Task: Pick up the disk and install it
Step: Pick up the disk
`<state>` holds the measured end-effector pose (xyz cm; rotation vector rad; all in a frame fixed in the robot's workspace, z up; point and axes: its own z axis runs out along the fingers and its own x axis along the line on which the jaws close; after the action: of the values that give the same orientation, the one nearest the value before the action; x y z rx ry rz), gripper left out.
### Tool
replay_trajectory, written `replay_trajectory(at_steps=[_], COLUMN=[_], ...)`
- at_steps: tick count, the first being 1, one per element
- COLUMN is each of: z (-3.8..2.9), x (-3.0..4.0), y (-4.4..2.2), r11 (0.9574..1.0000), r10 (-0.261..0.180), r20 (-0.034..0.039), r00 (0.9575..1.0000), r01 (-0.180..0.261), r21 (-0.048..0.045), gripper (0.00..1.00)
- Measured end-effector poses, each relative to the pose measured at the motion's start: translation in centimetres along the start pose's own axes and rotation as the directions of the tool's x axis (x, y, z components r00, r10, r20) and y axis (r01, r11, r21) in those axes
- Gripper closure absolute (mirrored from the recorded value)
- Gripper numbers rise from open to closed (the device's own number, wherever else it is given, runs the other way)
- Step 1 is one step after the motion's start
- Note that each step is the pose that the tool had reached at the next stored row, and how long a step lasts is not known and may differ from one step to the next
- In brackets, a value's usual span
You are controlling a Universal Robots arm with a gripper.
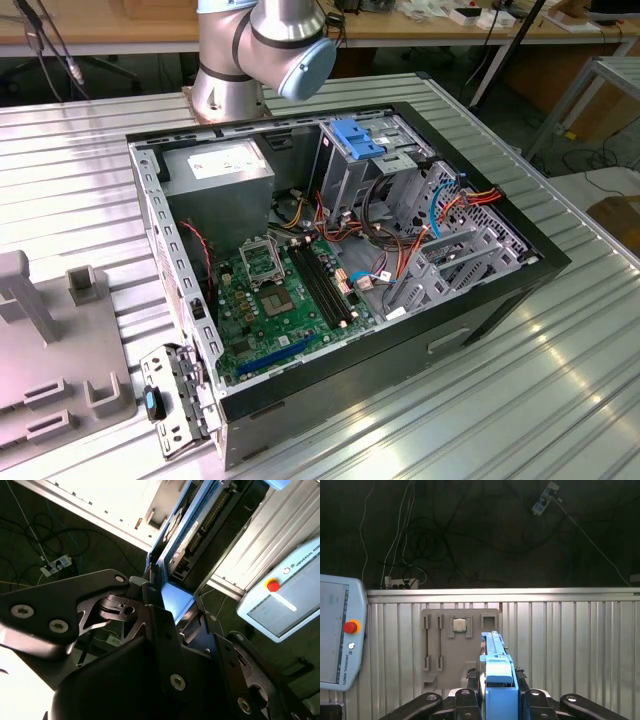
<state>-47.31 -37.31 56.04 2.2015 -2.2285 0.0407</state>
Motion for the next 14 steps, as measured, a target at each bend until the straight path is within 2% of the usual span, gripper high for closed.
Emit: replay_trajectory(at_steps=[4, 9, 14], z=[-0.86, -0.85, -0.79], x=[0.02, 0.02, 0.00], y=[-0.02, -0.07, -1.19], r11=[1.0000, 1.0000, 1.0000], r10=[0.000, 0.000, 0.000], r20=[-0.0001, -0.0008, -0.0010], r00=[1.0000, 1.0000, 1.0000], r01=[0.000, 0.000, 0.000], r21=[-0.0003, 0.0000, -0.0001], gripper=[0.63, 0.63, 0.63])
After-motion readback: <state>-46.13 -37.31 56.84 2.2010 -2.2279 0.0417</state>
